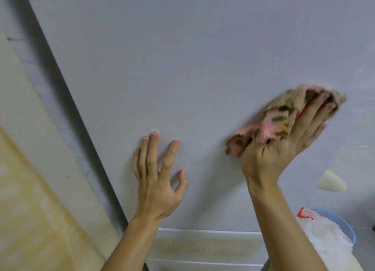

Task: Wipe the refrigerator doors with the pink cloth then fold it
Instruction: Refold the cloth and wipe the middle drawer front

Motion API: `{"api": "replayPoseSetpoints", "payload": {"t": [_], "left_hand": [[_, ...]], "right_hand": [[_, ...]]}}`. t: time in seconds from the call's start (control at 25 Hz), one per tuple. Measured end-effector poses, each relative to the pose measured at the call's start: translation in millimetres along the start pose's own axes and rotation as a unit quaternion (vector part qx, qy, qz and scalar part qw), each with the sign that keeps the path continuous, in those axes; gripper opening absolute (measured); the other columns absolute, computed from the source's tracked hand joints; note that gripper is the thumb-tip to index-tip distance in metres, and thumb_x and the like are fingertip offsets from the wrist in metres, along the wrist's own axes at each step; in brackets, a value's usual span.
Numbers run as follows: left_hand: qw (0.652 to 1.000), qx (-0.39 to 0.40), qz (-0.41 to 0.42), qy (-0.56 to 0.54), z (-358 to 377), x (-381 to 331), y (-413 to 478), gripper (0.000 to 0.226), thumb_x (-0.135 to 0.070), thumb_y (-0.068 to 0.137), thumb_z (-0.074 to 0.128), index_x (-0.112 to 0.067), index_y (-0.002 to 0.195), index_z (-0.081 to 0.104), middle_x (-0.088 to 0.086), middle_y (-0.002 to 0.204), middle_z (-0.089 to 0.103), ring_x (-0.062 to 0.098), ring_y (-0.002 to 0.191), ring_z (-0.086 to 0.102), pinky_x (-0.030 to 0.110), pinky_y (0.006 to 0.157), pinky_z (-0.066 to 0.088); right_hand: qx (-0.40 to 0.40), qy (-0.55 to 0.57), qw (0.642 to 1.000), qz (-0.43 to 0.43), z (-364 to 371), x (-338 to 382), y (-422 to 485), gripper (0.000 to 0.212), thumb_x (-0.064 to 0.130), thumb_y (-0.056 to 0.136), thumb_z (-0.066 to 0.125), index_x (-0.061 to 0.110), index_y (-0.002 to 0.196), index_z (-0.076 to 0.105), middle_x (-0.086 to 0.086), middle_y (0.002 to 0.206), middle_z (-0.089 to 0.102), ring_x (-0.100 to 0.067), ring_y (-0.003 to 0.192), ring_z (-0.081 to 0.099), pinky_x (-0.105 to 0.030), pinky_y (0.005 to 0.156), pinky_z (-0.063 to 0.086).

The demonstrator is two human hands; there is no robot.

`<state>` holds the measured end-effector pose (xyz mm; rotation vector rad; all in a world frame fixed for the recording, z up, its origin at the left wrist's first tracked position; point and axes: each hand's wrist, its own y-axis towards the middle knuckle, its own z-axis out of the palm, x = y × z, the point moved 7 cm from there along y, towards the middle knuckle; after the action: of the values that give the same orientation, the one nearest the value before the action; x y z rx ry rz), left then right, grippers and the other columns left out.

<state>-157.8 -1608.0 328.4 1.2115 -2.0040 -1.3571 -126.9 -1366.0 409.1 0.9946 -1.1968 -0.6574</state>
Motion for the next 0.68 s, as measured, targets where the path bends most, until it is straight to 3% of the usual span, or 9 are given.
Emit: {"api": "replayPoseSetpoints", "payload": {"t": [0.08,0.16,0.24,0.36,0.44,0.56,0.68], "left_hand": [[1.000,0.003,0.015,0.009,-6.9,14.6,-2.9,0.069,-0.030,0.092,0.062,-0.021,0.156,0.037,0.013,0.171,0.014,0.031,0.162,0.011,0.055,0.128,0.015],[1.000,0.000,0.019,0.005,-12.4,27.1,-4.9,0.067,-0.022,0.092,0.061,-0.017,0.155,0.039,0.014,0.171,0.017,0.031,0.162,0.012,0.051,0.129,0.015],[1.000,-0.018,0.000,0.001,-17.1,38.9,-6.8,0.067,-0.009,0.090,0.062,-0.011,0.153,0.040,0.020,0.168,0.022,0.034,0.161,0.015,0.051,0.129,0.016],[0.999,-0.030,-0.011,0.005,-23.1,53.5,-10.2,0.068,-0.003,0.088,0.061,-0.006,0.152,0.041,0.025,0.165,0.025,0.038,0.159,0.017,0.052,0.129,0.017],[1.000,-0.027,-0.003,0.010,-27.0,60.2,-10.8,0.067,-0.004,0.089,0.061,-0.006,0.152,0.040,0.024,0.165,0.024,0.040,0.158,0.019,0.054,0.128,0.018],[0.999,-0.035,-0.011,0.010,-33.6,69.1,-6.7,0.065,-0.006,0.090,0.060,-0.006,0.152,0.040,0.025,0.165,0.025,0.043,0.157,0.021,0.054,0.128,0.018],[0.999,-0.041,-0.017,0.022,-39.5,79.0,-2.0,0.062,-0.015,0.091,0.062,-0.010,0.151,0.045,0.027,0.163,0.028,0.045,0.156,0.024,0.055,0.127,0.021]], "right_hand": [[-0.012,-0.016,1.000,-0.012,9.2,18.8,2.9,0.057,0.007,0.103,0.033,0.008,0.161,0.028,-0.037,0.163,0.025,-0.053,0.154,0.017,-0.059,0.129,0.008],[0.006,-0.031,0.998,-0.049,17.2,28.3,-30.5,0.048,0.020,0.111,0.028,0.012,0.157,0.038,-0.031,0.163,0.031,-0.045,0.157,0.016,-0.052,0.130,0.008],[0.097,-0.035,0.987,-0.120,29.7,33.1,-92.1,0.045,0.028,0.108,0.036,0.017,0.150,0.047,-0.021,0.165,0.030,-0.032,0.161,0.013,-0.046,0.132,0.004],[0.276,-0.063,0.929,-0.239,42.6,33.5,-185.1,0.058,0.031,0.091,0.053,0.027,0.148,0.046,-0.001,0.164,0.022,-0.024,0.152,0.024,-0.038,0.131,0.005],[0.319,-0.064,0.908,-0.263,41.9,31.6,-197.0,0.062,0.023,0.090,0.053,0.030,0.151,0.044,0.004,0.164,0.022,-0.020,0.150,0.025,-0.036,0.131,0.003],[0.291,-0.046,0.921,-0.253,44.0,55.2,-157.4,0.065,0.016,0.089,0.049,0.022,0.153,0.042,-0.003,0.169,0.023,-0.018,0.161,0.012,-0.039,0.132,0.002],[0.177,-0.012,0.965,-0.193,62.0,112.5,-92.5,0.063,0.020,0.094,0.056,0.015,0.155,0.043,-0.012,0.169,0.029,-0.022,0.163,0.006,-0.045,0.131,0.005]]}}
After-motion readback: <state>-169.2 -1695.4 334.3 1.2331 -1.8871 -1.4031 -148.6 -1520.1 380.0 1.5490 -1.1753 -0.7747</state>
